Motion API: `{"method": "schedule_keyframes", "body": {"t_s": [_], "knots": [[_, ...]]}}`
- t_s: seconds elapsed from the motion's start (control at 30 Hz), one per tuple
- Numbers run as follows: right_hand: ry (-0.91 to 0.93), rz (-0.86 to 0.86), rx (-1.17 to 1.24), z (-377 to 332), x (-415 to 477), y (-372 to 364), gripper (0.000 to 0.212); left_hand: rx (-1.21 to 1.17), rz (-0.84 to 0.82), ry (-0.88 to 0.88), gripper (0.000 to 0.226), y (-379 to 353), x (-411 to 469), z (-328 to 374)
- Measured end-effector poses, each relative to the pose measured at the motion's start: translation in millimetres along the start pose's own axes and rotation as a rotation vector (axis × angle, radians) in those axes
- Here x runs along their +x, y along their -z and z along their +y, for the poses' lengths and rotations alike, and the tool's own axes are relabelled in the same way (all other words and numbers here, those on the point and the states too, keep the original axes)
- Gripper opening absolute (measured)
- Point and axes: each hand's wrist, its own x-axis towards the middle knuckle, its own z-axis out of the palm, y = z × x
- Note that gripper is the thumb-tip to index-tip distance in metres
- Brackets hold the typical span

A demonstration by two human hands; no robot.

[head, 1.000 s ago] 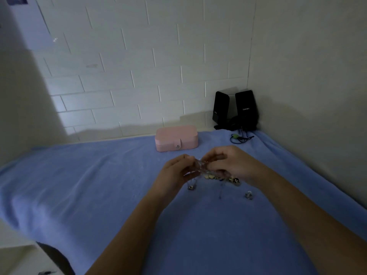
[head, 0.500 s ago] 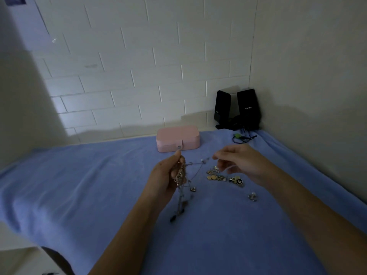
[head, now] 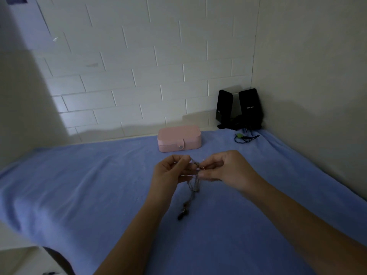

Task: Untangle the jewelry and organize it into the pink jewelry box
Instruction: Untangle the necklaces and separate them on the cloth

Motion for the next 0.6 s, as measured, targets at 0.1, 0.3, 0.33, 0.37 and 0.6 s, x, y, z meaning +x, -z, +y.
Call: {"method": "schedule_keyframes", "body": {"t_s": [0.1, 0.3, 0.33, 0.37, 0.6], "knots": [[-0.026, 0.003, 0.040, -4.2, -0.2, 5.1, 0.011, 0.038, 0.033, 0.007, 0.022, 0.9, 0.2, -0.1], [-0.139, -0.084, 0.271, -5.0, 2.4, 3.5, 0.012, -0.094, 0.062, 0.048, 0.019, -0.6, -0.3, 3.4], [-0.131, -0.059, 0.312, -4.4, 3.4, 4.8, 0.012, -0.102, 0.082, 0.053, 0.021, 0.8, 0.4, 3.1], [-0.118, -0.024, 0.358, -3.9, 4.4, 6.5, 0.012, -0.113, 0.116, 0.065, 0.023, 3.2, 2.2, 1.6], [-0.056, 0.082, 0.802, -6.9, 11.9, 19.4, 0.015, -0.450, 0.512, 0.221, 0.023, 23.3, 15.2, -1.9]]}}
